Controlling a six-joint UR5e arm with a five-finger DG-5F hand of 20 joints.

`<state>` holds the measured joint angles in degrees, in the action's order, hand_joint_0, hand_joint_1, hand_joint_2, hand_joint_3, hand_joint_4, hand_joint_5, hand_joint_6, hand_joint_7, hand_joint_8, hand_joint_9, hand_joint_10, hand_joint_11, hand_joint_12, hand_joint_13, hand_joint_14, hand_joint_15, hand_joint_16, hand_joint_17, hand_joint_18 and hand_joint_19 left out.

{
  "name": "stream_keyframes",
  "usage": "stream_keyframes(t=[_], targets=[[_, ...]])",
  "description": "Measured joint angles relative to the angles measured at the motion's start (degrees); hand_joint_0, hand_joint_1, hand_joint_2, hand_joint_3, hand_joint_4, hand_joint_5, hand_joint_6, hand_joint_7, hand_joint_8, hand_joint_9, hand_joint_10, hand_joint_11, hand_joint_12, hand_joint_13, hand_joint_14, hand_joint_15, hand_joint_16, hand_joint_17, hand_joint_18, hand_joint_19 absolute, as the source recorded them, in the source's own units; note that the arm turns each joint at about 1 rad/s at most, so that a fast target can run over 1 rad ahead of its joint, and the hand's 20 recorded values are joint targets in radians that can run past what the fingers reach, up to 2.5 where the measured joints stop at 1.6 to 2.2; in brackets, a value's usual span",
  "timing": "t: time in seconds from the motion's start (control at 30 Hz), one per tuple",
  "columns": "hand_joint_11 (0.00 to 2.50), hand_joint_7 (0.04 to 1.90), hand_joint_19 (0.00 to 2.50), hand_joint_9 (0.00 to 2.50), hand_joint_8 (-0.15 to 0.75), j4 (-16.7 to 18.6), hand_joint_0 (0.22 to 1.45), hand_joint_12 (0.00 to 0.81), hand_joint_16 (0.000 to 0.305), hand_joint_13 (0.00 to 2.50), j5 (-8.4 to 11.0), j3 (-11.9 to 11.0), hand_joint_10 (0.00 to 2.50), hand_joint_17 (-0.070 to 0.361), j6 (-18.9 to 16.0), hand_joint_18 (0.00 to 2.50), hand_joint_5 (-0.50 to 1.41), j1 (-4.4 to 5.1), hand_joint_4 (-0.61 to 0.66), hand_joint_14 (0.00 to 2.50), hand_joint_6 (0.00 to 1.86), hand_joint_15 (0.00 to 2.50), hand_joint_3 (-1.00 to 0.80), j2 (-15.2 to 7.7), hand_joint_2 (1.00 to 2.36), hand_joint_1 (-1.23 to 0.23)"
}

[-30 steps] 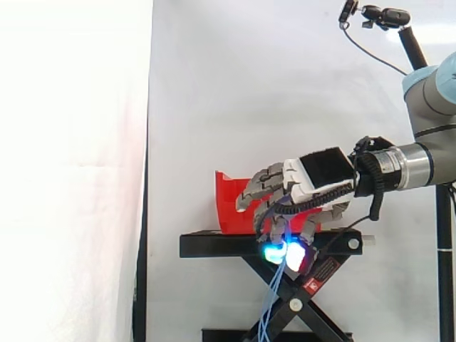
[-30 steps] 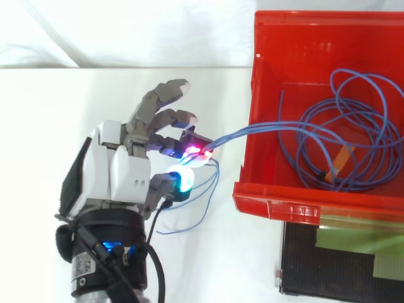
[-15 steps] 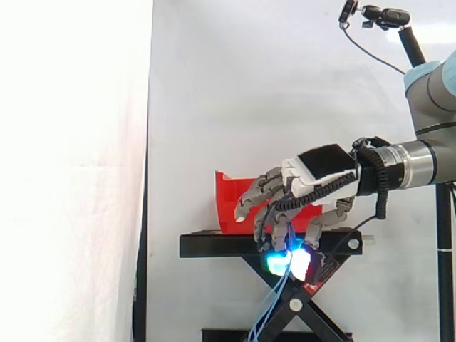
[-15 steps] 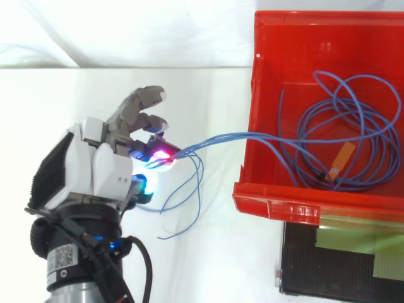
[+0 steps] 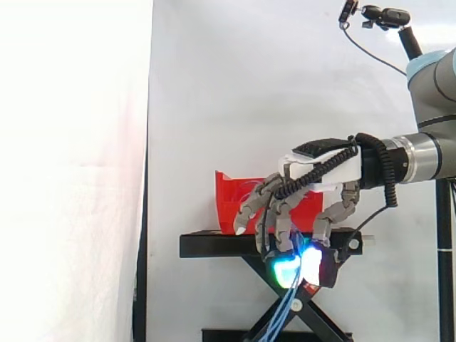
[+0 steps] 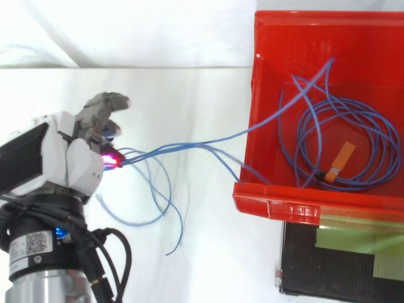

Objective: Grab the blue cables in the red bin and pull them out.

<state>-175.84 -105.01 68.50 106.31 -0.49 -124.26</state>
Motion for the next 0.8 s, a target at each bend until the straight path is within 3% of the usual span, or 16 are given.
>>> stream_keyframes(t=[0.23,0.33,0.53,0.8], targets=[[0.66,0.3,0.63,0.9,0.303,0.16,0.93,0.325,0.038,0.55,0.28,-0.02,0.01,0.086,-10.39,0.45,0.87,2.07,0.12,0.02,1.12,0.61,-1.0,-0.01,1.0,-0.74],[0.66,0.29,0.63,0.9,0.298,0.44,0.93,0.323,0.038,0.55,2.08,-0.03,0.01,0.086,-15.37,0.45,0.87,3.11,0.11,0.02,1.12,0.61,-1.0,-0.01,1.0,-0.74],[0.65,0.3,0.64,0.9,0.299,0.57,0.92,0.325,0.038,0.56,6.32,-0.03,0.01,0.086,-24.56,0.45,0.87,4.2,0.12,0.02,1.11,0.62,-1.0,-0.01,1.0,-0.74],[0.63,0.31,0.64,0.89,0.296,0.52,0.92,0.324,0.038,0.58,9.11,-0.03,0.01,0.085,-36.55,0.45,0.87,5.42,0.12,0.02,1.07,0.64,-1.0,-0.02,1.0,-0.75]])
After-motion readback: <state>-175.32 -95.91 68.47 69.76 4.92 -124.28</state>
